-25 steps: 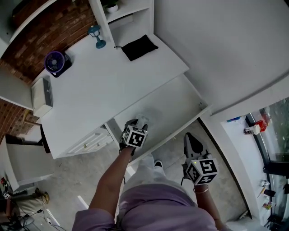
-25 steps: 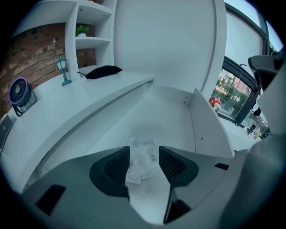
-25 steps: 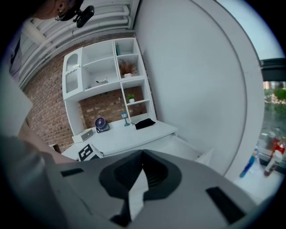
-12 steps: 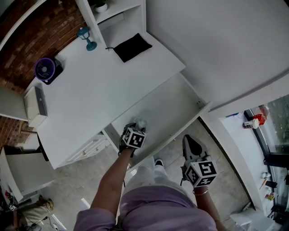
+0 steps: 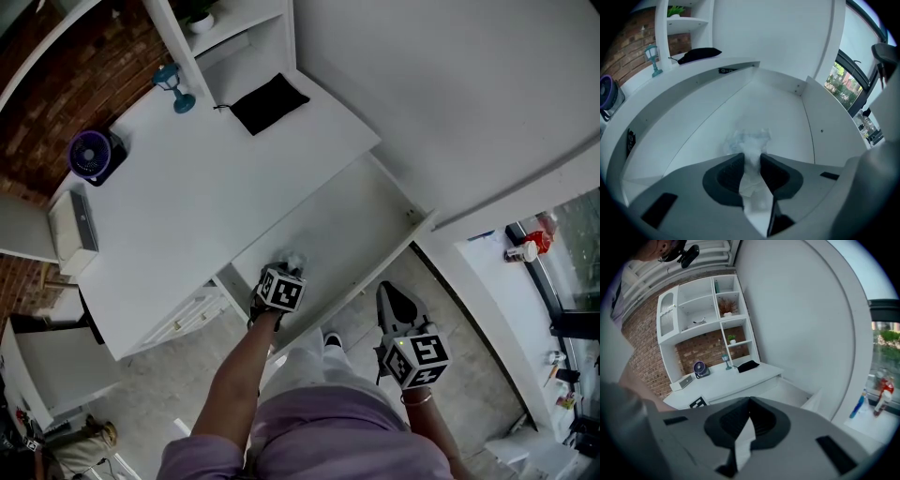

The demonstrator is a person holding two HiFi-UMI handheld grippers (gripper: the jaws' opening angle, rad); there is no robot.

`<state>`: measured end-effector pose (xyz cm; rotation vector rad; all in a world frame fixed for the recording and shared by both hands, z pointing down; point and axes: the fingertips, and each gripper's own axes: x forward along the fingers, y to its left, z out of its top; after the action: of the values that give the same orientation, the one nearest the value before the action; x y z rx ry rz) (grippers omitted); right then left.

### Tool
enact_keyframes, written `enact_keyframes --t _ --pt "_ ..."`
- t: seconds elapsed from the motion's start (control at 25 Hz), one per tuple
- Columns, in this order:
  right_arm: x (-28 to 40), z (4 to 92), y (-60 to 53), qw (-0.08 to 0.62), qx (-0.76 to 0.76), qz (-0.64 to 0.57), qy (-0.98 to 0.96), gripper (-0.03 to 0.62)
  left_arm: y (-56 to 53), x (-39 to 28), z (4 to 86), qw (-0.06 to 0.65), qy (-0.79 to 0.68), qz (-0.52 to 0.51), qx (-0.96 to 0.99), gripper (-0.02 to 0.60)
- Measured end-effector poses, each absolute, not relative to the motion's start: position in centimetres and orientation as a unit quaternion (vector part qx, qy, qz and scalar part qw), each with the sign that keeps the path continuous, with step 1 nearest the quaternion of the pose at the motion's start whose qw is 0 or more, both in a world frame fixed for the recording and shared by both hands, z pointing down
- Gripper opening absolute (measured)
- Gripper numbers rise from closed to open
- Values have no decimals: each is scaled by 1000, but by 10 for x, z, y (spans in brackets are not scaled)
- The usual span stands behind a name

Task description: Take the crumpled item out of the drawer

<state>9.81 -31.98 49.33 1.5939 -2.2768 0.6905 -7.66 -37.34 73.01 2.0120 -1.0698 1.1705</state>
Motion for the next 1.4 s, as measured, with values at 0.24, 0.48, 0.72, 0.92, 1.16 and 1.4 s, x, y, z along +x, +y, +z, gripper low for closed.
enact_keyframes --t 0.24,0.48,0.72,0.92,1.16,1.4 --pt "91 492 -321 137 538 237 -797 3 -379 -75 700 263 -413 407 771 103" --pt "79 489 -322 129 519 234 -812 3 -388 -74 647 237 -440 347 793 103" --pt "68 480 -325 118 500 223 -829 3 -392 -78 596 204 -470 295 806 103" --pt "61 471 -327 111 486 214 -840 3 -389 -84 557 188 -496 254 809 101" --pt "58 464 -328 107 474 204 -850 3 -381 -95 515 171 -530 205 805 101" --pt "56 457 -332 104 465 194 -858 3 -371 -119 483 157 -569 163 791 101"
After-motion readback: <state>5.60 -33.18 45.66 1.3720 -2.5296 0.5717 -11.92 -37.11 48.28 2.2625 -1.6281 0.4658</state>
